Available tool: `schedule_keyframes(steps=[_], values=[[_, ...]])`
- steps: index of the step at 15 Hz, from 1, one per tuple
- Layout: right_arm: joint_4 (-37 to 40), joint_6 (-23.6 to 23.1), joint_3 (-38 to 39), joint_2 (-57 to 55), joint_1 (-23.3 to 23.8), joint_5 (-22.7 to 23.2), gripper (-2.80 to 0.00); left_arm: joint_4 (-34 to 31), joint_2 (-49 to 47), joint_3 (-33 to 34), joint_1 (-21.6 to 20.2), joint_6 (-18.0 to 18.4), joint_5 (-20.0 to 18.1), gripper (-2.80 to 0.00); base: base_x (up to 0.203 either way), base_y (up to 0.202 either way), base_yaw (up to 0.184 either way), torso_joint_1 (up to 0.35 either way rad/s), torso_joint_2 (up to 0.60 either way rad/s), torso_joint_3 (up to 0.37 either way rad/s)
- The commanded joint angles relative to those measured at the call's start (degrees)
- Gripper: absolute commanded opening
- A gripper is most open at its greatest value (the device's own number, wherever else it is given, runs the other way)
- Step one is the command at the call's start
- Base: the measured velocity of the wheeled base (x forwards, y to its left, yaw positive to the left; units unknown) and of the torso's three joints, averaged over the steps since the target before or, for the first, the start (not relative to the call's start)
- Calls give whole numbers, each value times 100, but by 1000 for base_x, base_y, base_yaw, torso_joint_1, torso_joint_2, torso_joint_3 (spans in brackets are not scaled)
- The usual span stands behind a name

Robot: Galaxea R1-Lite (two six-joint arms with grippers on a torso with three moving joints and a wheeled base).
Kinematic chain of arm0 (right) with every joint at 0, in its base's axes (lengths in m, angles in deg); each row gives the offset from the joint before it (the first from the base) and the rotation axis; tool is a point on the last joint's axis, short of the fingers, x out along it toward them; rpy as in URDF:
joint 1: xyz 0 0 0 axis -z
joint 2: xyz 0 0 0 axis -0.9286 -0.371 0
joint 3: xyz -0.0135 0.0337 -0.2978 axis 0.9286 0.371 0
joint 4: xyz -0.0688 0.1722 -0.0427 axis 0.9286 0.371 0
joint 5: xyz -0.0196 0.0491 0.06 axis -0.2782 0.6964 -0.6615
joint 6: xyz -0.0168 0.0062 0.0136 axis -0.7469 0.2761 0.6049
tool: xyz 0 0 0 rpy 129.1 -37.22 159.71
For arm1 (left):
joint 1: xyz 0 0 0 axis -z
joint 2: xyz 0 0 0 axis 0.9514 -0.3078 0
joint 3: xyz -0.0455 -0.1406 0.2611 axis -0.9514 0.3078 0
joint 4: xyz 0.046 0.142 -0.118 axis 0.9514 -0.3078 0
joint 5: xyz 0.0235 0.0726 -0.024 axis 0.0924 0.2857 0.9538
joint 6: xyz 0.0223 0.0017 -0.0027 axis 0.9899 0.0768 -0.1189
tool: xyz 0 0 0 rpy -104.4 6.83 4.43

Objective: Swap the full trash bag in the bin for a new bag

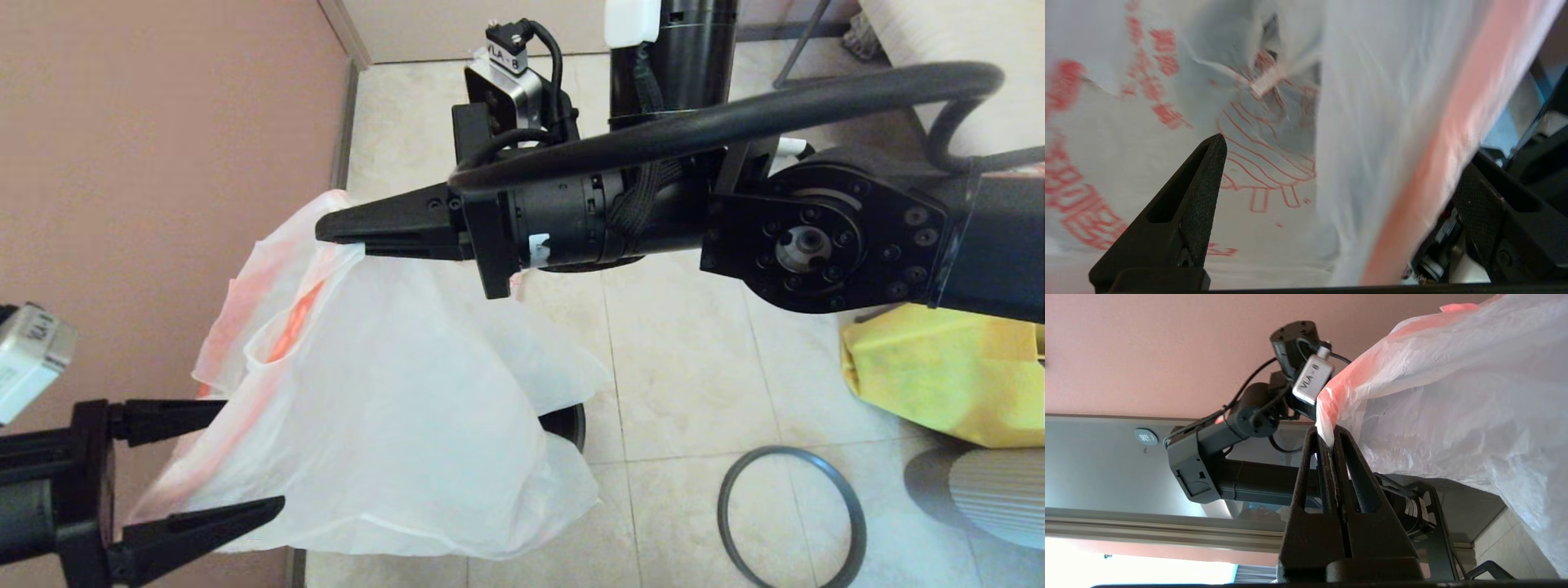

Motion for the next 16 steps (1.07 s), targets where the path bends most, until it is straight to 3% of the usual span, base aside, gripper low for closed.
schedule_keyframes(steps=[1, 5, 6, 16], values=[[-6, 25, -4, -20, -19, 28, -280, -43, -23, -83, -6, 17, -23, 0, 0, 0, 0, 0, 0, 0], [-15, 25, -4, -40, -3, 28, -280, 19, -55, 46, -6, 26, -40, 0, 0, 0, 0, 0, 0, 0], [-6, 25, -4, -22, 2, 20, -280, -4, -64, 53, -6, 26, -35, -280, 0, 0, 0, 0, 0, 0], [19, 0, 29, -31, -10, -5, -280, 1, -67, 143, 12, 23, -45, -280, 0, 0, 0, 0, 0, 0]])
